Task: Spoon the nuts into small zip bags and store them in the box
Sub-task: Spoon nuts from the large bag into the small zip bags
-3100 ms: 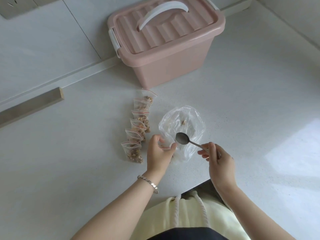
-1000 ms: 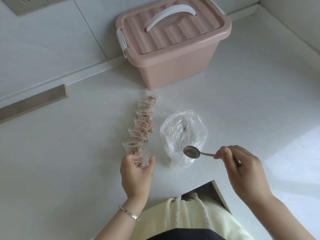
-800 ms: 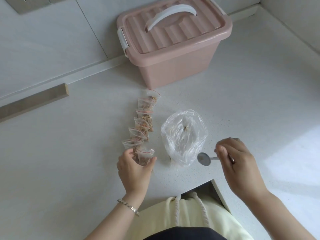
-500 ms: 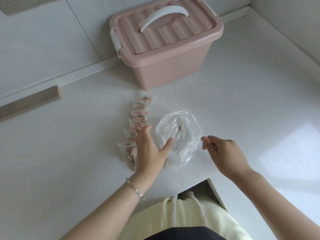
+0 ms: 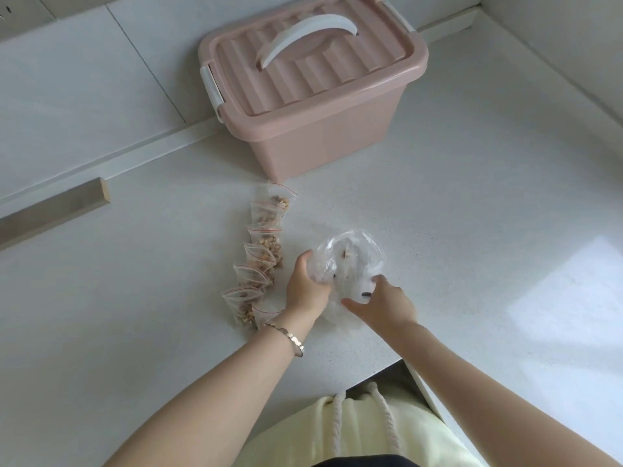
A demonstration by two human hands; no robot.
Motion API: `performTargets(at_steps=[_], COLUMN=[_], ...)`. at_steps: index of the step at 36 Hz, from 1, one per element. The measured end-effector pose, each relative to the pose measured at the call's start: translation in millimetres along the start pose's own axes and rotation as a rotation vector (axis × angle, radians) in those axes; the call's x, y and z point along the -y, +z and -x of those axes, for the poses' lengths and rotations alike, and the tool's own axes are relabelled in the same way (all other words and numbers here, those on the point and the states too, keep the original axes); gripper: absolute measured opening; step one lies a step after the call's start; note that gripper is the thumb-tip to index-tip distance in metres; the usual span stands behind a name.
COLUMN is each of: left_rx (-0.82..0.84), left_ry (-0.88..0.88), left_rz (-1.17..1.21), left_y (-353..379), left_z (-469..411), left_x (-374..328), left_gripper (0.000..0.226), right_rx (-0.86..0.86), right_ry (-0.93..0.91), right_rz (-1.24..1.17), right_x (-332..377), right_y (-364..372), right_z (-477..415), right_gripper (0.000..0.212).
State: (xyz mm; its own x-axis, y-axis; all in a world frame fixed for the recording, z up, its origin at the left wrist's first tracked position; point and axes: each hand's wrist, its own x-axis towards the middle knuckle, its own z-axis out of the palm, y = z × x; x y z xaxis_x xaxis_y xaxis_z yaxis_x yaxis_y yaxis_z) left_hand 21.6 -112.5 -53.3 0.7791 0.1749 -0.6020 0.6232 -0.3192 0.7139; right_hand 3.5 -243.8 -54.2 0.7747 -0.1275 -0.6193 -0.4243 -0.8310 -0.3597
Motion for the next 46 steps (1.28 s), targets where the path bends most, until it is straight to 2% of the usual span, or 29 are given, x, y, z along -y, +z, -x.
performTargets(at_steps=[4,8,11,14,20,23,25,29,31,34,37,42,46], left_rx=[0.005,-0.032,-0.041,-0.011,0.037,0.065,0.122,0.232,0.234,0.225,0.205,0.192,0.177], left_ry=[0.028,0.306,0.402,0.414,0.497,0.541,0.501,0.271,0.182,0.115,0.073,0.016,-0.001], left_rz=[0.046,-0.195,-0.408,-0.567,-0.696,-0.705,-0.719,-0.628,-0.582,-0.596,-0.614,-0.597,-0.563], left_y=[-3.1,-13.3,-20.3,-23.1,-20.2,-16.9,-14.6,-11.7,-11.0,-12.5,-14.4,-14.3,-13.7], left_z=[7.5,21.6,28.7,35.6,49.6,56.5,58.3,58.6,58.0,56.9,55.0,55.1,54.8], left_x=[1.2,-0.5,-3.6,-6.0,1.6,3.9,4.7,4.7,4.5,2.1,1.1,-0.2,-2.0], left_gripper=[0.060,0.070,0.078,0.083,0.094,0.100,0.096,0.066,0.060,0.061,0.064,0.066,0.067], right_rx=[0.041,-0.020,-0.119,-0.163,-0.217,-0.208,-0.134,-0.161,-0.093,-0.008,0.117,0.345,0.430], right_ry=[-0.002,-0.001,-0.045,-0.109,-0.202,-0.242,-0.227,-0.216,-0.155,-0.068,-0.064,-0.055,-0.067], right_rz=[-0.307,-0.487,-0.420,-0.312,-0.203,-0.033,0.083,0.083,0.134,0.177,0.095,-0.137,-0.155], right_x=[2.8,-6.4,-13.5,-15.8,-11.4,-7.6,-3.7,6.1,7.3,3.0,-1.6,-9.9,-13.7], right_y=[-3.6,-26.3,-48.7,-68.2,-97.3,-104.5,-106.5,-111.0,-111.2,-107.9,-103.0,-102.0,-105.2], right_z=[-1.9,1.2,9.4,21.1,45.2,51.8,54.1,53.8,47.1,33.9,25.8,23.1,26.0], right_gripper=[0.064,0.049,0.045,0.043,0.034,0.022,0.013,0.022,0.024,0.032,0.036,0.027,0.026])
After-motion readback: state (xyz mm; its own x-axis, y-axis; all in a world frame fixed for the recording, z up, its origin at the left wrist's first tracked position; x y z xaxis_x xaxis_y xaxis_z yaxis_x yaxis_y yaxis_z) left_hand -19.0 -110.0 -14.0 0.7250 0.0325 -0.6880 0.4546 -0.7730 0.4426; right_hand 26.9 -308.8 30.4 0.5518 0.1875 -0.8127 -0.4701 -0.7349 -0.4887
